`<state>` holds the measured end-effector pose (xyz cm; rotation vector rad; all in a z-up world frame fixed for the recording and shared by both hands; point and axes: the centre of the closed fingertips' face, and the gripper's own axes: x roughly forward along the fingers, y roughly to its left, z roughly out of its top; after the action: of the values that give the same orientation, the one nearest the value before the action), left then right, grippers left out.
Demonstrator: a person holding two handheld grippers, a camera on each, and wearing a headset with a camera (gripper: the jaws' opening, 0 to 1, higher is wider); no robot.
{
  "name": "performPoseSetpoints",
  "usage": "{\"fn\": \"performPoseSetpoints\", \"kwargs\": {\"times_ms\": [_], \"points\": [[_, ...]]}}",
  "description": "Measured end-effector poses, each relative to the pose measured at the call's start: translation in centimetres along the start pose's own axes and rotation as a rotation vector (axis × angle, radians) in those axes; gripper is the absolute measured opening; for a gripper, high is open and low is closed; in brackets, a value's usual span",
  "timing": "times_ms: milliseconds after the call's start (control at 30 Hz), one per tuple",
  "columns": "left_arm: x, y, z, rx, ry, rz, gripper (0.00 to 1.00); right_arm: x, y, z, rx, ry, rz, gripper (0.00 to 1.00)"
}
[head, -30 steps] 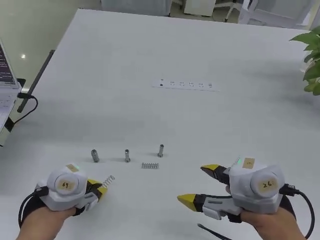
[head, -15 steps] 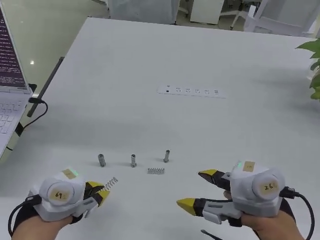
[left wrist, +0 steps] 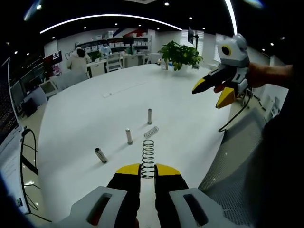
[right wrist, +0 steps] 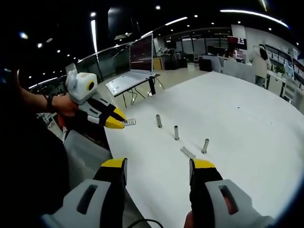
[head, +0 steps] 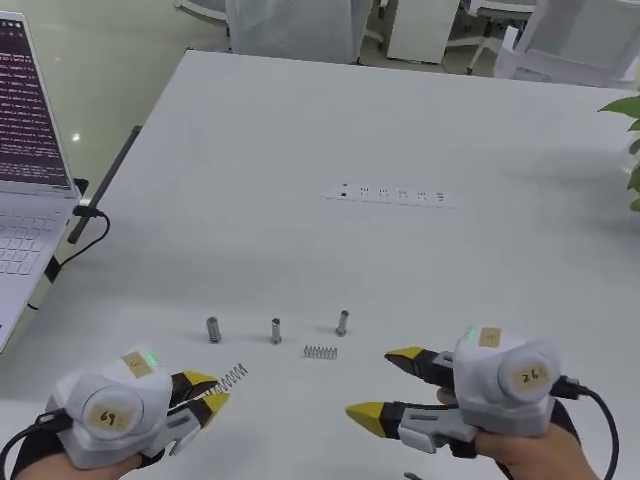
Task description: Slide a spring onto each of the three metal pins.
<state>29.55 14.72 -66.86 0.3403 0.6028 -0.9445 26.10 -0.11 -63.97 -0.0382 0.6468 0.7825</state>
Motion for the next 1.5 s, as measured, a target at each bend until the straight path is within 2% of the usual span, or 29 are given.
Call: {"fn": "performPoseSetpoints", "kwargs": {"times_ms": [133,333,500,633,767,900,1133,1267,1500], "points": [[-0.5,-0.9,0.9,0.032,-0.012,-0.023,0.03,0.5,0.6,-0.2,0.0,0.002,0.018,0.5],[-0.6,-2.0,1.3,0.06,-0.016,-0.05,0.03,0.9,1.3,-0.2,-0.001,0.005,0.037,0.49],[-0.5,-3.7,2.1,0.092,-0.03,-0.093,0.03,1.4,2.1,-0.1,-0.016,0.009,0.055,0.47],[-0.3,-5.3,2.8,0.136,-0.034,-0.135,0.03,1.7,3.1,0.4,-0.026,-0.001,0.093,0.45],[-0.1,-6.2,3.5,0.166,-0.042,-0.162,0.03,2.1,3.6,0.6,-0.044,-0.002,0.107,0.41],[0.1,-7.1,4.1,0.202,-0.044,-0.19,0.03,2.3,4.5,0.9,-0.045,-0.017,0.143,0.38],[0.4,-8.1,5.0,0.228,-0.058,-0.223,0.03,2.6,6.1,0.8,-0.062,-0.017,0.203,0.29],[0.6,-8.6,5.3,0.245,-0.06,-0.233,0.03,2.5,6.6,1.0,-0.064,-0.032,0.216,0.22],[0.8,-8.6,5.0,0.269,-0.047,-0.237,0.03,2.2,6.5,1.2,-0.059,-0.044,0.209,0.19]]}}
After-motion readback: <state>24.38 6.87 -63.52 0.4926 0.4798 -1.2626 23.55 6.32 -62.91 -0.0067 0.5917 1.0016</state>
